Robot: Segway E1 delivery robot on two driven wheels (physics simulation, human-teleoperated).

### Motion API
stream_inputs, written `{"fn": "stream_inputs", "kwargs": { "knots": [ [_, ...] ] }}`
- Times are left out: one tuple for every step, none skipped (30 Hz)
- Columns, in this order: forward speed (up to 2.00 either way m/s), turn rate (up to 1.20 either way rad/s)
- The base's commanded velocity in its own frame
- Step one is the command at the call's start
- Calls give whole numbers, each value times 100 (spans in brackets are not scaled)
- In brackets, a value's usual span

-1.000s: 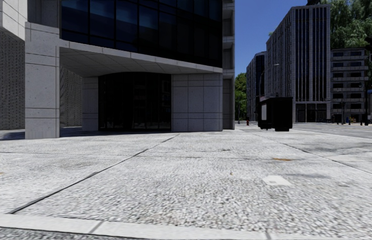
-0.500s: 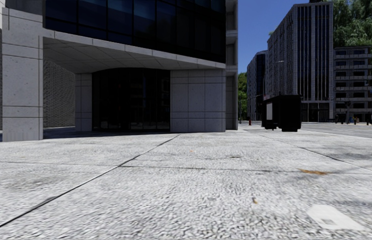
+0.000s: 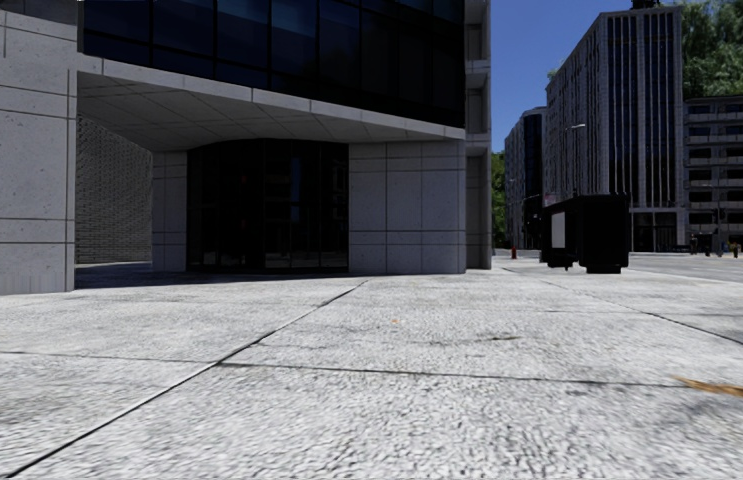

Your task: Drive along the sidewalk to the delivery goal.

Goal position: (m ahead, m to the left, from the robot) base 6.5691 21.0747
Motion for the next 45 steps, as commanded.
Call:
{"fn": "stream_inputs", "kwargs": {
  "knots": [
    [126,59],
    [126,59],
    [127,60],
    [128,61],
    [130,61],
    [130,61],
    [135,64],
    [145,68],
    [149,71],
    [150,74],
    [151,76],
    [151,76],
    [151,77],
    [151,77],
    [151,77],
    [151,77],
    [152,77],
    [153,77],
    [155,77],
    [156,77],
    [156,77],
    [156,77],
    [156,77],
    [156,77],
    [156,77],
    [156,77],
    [156,77],
    [157,77],
    [157,77],
    [157,79],
    [157,79],
    [157,81],
    [158,82],
    [159,82],
    [160,82],
    [160,82],
    [160,82],
    [162,82],
    [162,82],
    [162,82],
    [162,82],
    [162,82],
    [162,82],
    [162,82],
    [162,82]
  ]
}}
